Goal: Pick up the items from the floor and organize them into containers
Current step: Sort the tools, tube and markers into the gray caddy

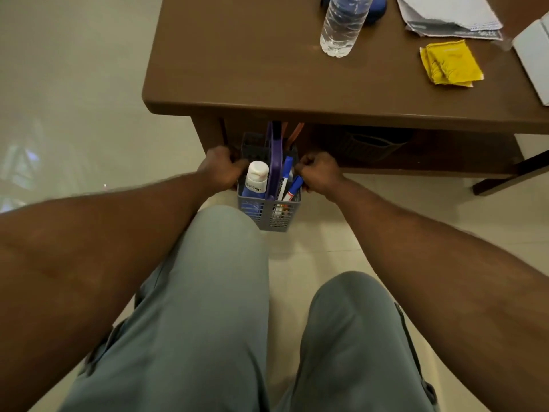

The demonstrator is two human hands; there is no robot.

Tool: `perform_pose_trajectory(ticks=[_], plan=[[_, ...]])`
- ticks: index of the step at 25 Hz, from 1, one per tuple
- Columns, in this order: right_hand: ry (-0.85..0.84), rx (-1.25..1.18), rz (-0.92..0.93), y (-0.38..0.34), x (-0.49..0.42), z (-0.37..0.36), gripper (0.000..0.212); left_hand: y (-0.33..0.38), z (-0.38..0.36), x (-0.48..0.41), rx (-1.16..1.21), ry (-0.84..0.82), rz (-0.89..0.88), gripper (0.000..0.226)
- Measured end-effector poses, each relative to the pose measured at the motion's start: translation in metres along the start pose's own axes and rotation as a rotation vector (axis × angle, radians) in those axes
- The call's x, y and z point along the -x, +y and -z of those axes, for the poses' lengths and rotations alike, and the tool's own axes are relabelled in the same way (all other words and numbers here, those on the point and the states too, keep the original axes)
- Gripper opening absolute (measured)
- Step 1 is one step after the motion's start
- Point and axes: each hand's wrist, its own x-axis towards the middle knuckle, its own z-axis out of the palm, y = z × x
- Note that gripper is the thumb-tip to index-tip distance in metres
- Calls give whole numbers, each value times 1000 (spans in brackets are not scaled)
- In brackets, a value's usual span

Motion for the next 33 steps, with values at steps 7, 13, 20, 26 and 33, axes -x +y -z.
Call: perform_pose_trajectory(ticks=[7,13,20,26,33], plan=[[11,-68,23,5,-8,-4,6,-7,-4,-8,-98,23,-113,35],[-34,-96,93,16,-14,-5,15,-13,-3,-11,-171,47,-211,37],[-136,-155,113,22,-17,4,15,-16,-11,-7,-171,99,-227,38],[-117,-146,188,27,-11,-7,18,-23,-9,-1,-215,164,-241,35],[23,-220,224,37,-4,-15,19,-26,-21,5,-221,223,-236,23]])
